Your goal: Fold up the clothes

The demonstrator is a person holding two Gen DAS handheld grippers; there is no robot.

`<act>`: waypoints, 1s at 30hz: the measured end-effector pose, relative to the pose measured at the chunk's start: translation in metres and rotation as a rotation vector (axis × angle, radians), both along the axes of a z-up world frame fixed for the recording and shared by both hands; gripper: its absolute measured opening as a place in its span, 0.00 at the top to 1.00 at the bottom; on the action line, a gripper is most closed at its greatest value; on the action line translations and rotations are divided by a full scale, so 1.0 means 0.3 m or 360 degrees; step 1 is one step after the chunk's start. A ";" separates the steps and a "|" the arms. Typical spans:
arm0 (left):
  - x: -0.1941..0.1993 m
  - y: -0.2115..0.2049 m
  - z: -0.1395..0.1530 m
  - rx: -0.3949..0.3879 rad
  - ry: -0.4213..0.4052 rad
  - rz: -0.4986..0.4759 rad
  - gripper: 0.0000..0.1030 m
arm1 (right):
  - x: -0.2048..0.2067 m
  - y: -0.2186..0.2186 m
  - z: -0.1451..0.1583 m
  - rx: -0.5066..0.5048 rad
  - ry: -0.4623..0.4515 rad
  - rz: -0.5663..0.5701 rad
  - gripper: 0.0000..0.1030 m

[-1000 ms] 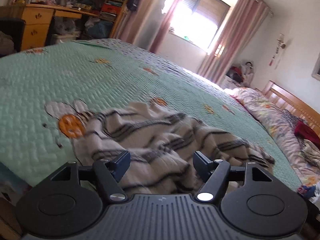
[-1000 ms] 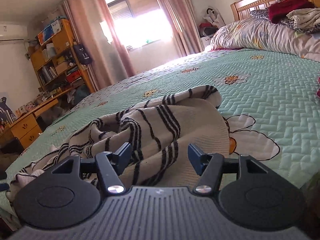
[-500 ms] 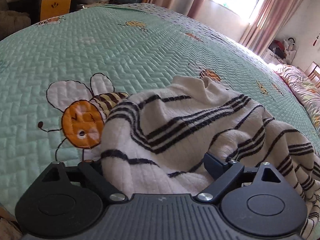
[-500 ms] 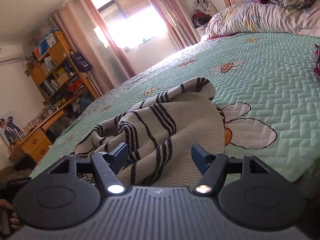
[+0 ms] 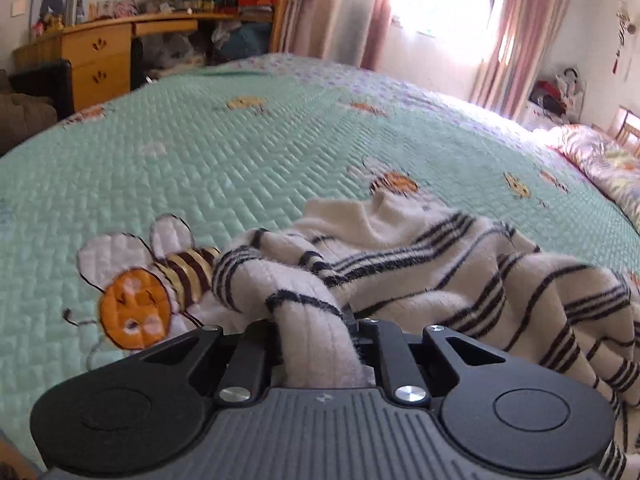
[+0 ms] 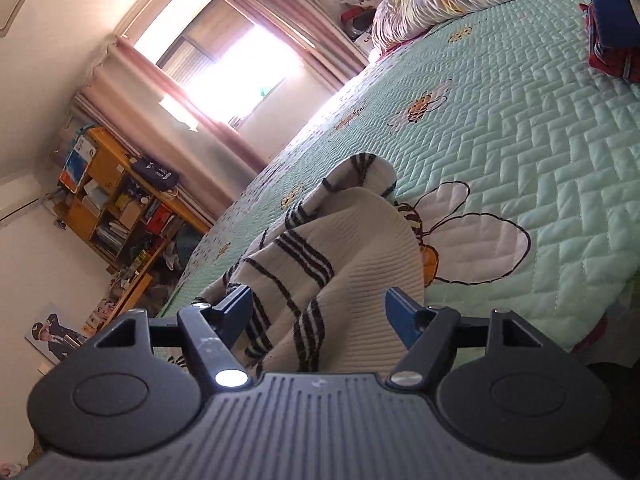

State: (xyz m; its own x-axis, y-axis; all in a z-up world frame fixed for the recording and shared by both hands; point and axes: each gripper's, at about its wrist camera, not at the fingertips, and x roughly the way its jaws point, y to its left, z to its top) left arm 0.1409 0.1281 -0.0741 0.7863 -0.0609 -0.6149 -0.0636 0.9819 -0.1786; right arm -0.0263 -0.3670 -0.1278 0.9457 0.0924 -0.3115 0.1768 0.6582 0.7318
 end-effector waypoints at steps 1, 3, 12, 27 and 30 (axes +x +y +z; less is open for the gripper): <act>-0.010 0.018 0.017 -0.0008 -0.0030 0.0029 0.86 | -0.001 -0.004 -0.001 0.0006 -0.0002 0.0004 0.28; -0.025 0.070 0.055 -0.0039 -0.0094 0.0101 0.86 | 0.001 -0.009 -0.003 0.0020 -0.0003 0.0011 0.27; 0.009 0.111 -0.064 -0.0044 0.0230 0.0185 0.49 | 0.008 -0.030 -0.009 0.0071 -0.0027 0.0027 0.27; -0.020 0.121 -0.013 0.0200 0.0144 0.0279 0.49 | -0.001 -0.045 -0.017 0.0121 -0.0037 0.0038 0.27; -0.041 0.142 -0.003 0.0129 0.0108 0.0250 0.75 | -0.005 -0.051 -0.020 0.0132 -0.0035 0.0035 0.27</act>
